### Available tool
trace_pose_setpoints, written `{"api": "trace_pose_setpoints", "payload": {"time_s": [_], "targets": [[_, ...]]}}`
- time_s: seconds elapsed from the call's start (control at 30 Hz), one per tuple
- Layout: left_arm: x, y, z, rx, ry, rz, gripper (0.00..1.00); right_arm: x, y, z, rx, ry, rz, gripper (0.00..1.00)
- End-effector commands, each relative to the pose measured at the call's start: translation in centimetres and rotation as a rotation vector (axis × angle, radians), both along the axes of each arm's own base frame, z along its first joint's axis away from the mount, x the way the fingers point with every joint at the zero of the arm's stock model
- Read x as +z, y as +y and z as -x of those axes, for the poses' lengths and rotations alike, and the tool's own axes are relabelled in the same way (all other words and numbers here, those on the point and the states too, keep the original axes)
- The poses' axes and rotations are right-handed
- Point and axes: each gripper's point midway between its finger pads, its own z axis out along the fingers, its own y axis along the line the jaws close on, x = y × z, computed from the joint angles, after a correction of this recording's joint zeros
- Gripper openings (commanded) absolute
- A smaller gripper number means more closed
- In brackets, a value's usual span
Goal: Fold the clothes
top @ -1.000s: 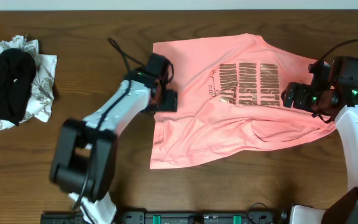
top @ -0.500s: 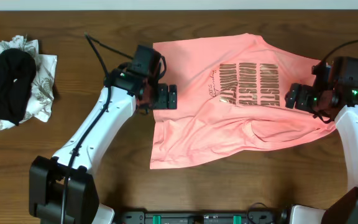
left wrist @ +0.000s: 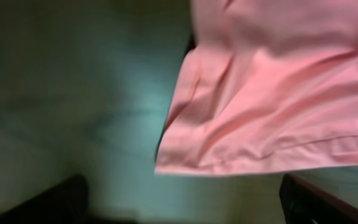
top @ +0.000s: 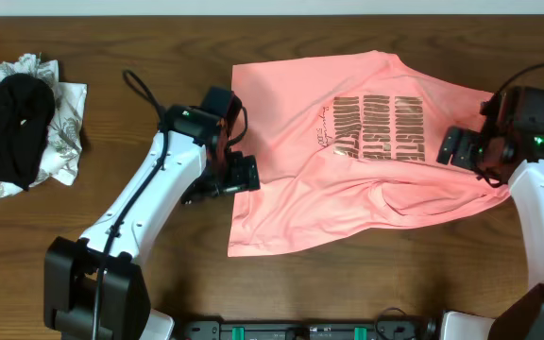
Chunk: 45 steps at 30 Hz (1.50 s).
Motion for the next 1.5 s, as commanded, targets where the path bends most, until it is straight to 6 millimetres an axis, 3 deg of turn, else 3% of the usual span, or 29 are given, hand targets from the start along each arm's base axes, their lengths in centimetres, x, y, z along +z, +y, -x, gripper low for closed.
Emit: {"api": "trace_pose_setpoints", "payload": {"time_s": [0.0,0.4,0.67,0.8,1.03,1.17,1.27,1.47], "targets": [[0.4,0.4,1.2,0.122,0.05,-0.024,0.98,-1.4,-2.3,1.5,-0.154,0.06,0.092,0.99],[-0.7,-3.4,3.5,0.009,0.081,0.025,0.98,-2.1,-2.4,1.4,-0.158,0.048,0.096,0.99],[-1.6,-3.6,5.4,-0.071,0.085,-0.046,0.98,-2.1,-2.4,1.4,-0.157,0.048,0.096,0.99],[-0.7,-4.2,6.0,-0.128,0.01,-0.05,0.98,-2.0,-2.4,1.3,-0.157,0.046,0.096,0.99],[4.4,-3.3,5.8,-0.144,-0.263,-0.076,0.98,-2.1,-2.4,1.3,-0.157,0.046,0.095,0.99],[6.6,-1.8,5.8,-0.08,-0.376,-0.074,0.98,-2.1,-2.3,1.3,-0.154,0.045,0.088,0.99],[6.3,-0.8,6.3,-0.05,-0.397,-0.083,0.98,-2.1,-1.9,1.1,-0.146,0.039,0.07,0.99],[2.8,0.2,7.6,0.039,-0.337,-0.11,0.98,-2.1,-1.7,1.0,-0.14,0.033,0.055,0.99]]}}
